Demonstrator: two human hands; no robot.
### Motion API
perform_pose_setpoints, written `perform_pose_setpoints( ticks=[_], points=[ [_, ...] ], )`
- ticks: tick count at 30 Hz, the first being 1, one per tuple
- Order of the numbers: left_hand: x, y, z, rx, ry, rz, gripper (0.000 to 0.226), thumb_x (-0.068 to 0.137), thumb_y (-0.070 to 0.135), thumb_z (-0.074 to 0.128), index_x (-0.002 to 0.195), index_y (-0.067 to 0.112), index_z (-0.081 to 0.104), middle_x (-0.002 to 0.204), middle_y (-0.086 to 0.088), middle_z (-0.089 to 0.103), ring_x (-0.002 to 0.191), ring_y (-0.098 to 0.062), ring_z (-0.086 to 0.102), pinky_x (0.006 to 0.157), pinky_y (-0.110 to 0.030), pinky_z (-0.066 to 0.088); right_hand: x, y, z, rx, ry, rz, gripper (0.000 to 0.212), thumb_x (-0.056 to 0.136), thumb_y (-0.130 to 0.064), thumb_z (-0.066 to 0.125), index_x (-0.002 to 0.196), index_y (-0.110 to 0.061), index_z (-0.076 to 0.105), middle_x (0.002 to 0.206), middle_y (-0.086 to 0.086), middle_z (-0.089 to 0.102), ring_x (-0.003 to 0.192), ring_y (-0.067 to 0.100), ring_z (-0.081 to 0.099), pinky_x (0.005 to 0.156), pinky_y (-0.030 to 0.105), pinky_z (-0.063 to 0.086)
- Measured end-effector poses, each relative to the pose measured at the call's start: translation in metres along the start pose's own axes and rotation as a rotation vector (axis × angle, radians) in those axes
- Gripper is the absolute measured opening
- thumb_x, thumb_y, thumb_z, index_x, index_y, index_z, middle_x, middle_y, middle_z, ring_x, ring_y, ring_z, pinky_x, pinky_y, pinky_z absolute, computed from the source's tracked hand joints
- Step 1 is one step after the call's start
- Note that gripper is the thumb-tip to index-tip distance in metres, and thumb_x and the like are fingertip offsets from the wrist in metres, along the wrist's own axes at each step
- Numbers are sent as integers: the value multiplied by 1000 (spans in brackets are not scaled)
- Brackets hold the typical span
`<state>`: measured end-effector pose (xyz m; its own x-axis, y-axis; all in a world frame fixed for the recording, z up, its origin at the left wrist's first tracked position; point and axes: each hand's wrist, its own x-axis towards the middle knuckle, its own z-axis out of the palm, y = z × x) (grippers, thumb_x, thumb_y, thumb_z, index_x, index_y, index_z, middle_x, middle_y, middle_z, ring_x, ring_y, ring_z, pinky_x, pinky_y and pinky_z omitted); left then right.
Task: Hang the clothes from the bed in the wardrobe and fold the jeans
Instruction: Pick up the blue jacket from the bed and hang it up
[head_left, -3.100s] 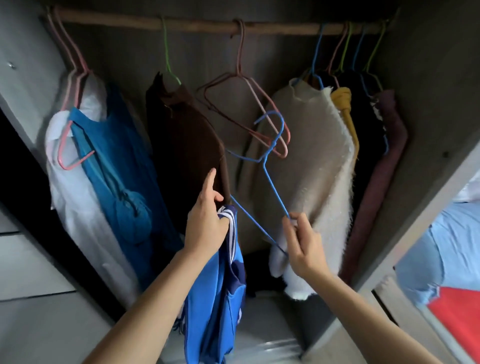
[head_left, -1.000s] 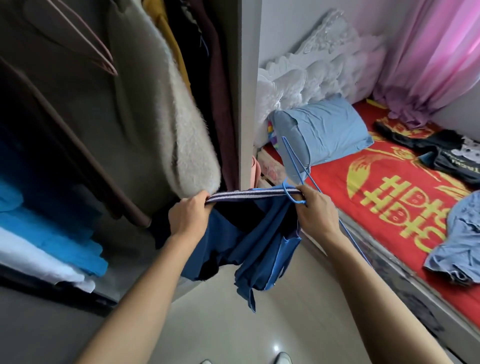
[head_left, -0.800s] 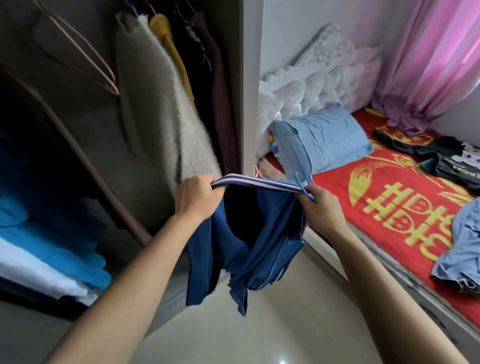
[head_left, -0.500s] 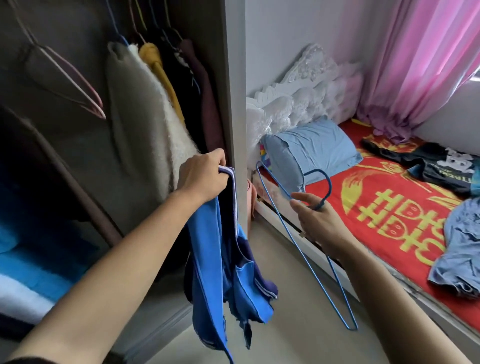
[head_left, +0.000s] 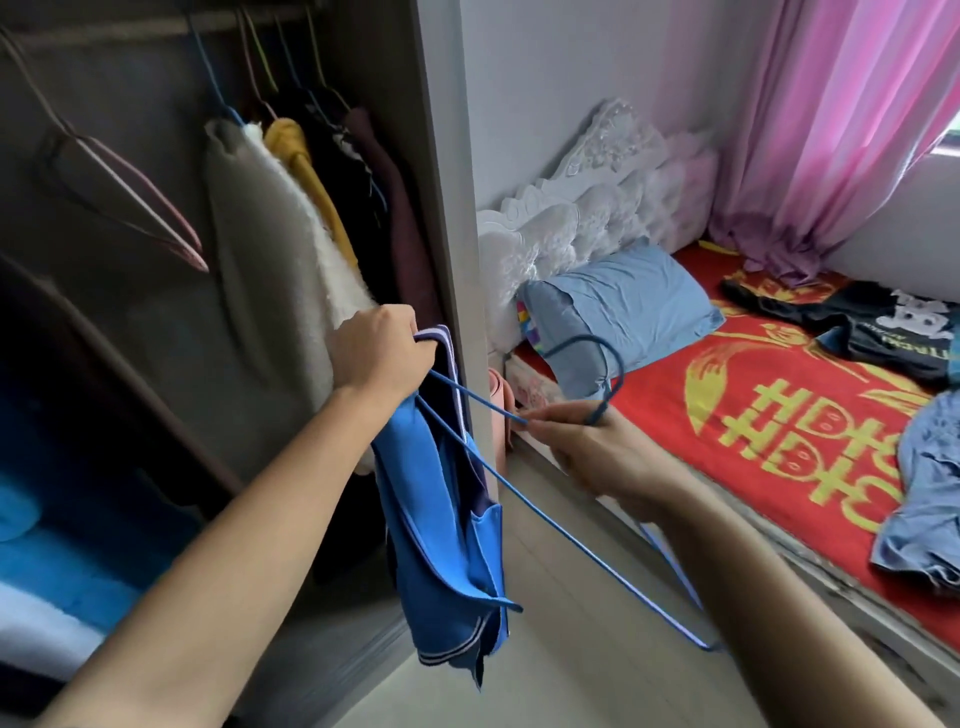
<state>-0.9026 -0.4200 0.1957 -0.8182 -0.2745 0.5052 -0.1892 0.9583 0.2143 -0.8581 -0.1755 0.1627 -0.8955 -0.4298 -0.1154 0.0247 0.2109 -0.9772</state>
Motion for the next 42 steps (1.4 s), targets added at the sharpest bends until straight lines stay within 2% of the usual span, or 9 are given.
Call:
perform_pose_setpoints(
  ticks=[6, 12, 18, 24, 28, 30, 34, 39, 42],
  points=[
    [2, -2, -10, -207, -15, -92, 20, 72, 15, 66, 57, 17, 54, 55, 8, 51, 60, -25, 54, 46, -24, 29, 67, 25, 34, -428, 95, 4, 29, 95, -17, 55, 96, 8, 69, 78, 15, 65, 73, 26, 56, 71, 35, 47],
    [-2, -11, -18, -376, -67, -163, 16, 81, 29, 71, 84, 25, 56, 76, 10, 57, 71, -18, 53, 62, -28, 39, 91, 6, 44, 225, 199, -149, 20, 84, -37, 61, 81, -29, 79, 49, -6, 41, 45, 10, 35, 43, 23, 28],
    [-1, 1, -23, -653, -101, -239, 27, 78, 4, 59, 94, 25, 65, 68, 4, 60, 51, -4, 48, 45, -16, 34, 109, 32, 53, -368, 332, -123, 27, 96, -16, 51, 73, -7, 62, 75, 8, 62, 76, 20, 54, 74, 39, 44],
    [-10, -3, -29, -784, -348, -308, 36, 83, 4, 66, 118, 15, 65, 103, -10, 72, 96, -23, 67, 93, -42, 54, 113, 15, 24, 450, 274, 80, 14, 94, -21, 61, 84, -15, 67, 45, -9, 31, 40, 9, 25, 40, 17, 18],
    [-17, 8, -35, -906, -747, -44, 14, 91, 21, 69, 104, 24, 74, 76, 4, 73, 73, -8, 68, 71, -28, 56, 105, -14, 12, 523, 154, -6, 28, 93, -38, 63, 71, -22, 56, 48, -9, 28, 39, 7, 19, 37, 18, 16],
    [-13, 10, -35, -754, -551, 104, 29, 91, 54, 60, 86, 30, 76, 65, 8, 60, 61, -4, 56, 60, -26, 47, 99, -26, 11, 425, 161, -124, 31, 92, -28, 70, 64, -17, 60, 43, -11, 39, 35, 3, 29, 35, 16, 23],
    [7, -2, -25, -18, 86, 398, 53, 96, 56, 47, 131, 19, 60, 130, -12, 52, 124, -32, 45, 102, -50, 36, 94, -31, -1, 281, 86, -242, 25, 90, -14, 70, 65, -14, 69, 43, -13, 49, 36, -2, 41, 39, 10, 31],
    [10, -8, -7, -12, -8, 513, 72, 90, 77, 25, 83, 23, 73, 69, 4, 56, 72, -21, 53, 81, -42, 35, 95, -25, -16, 73, 101, -296, 35, 86, -23, 73, 56, -11, 60, 51, -6, 38, 45, 4, 34, 46, 16, 29],
    [4, -5, 4, -45, 4, 460, 59, 85, 75, 36, 82, 31, 75, 65, 8, 53, 70, -17, 48, 75, -37, 27, 98, -14, -17, -110, 262, -310, 36, 86, -42, 73, 57, -23, 60, 49, -14, 44, 46, 2, 41, 51, 17, 33]
  ],
)
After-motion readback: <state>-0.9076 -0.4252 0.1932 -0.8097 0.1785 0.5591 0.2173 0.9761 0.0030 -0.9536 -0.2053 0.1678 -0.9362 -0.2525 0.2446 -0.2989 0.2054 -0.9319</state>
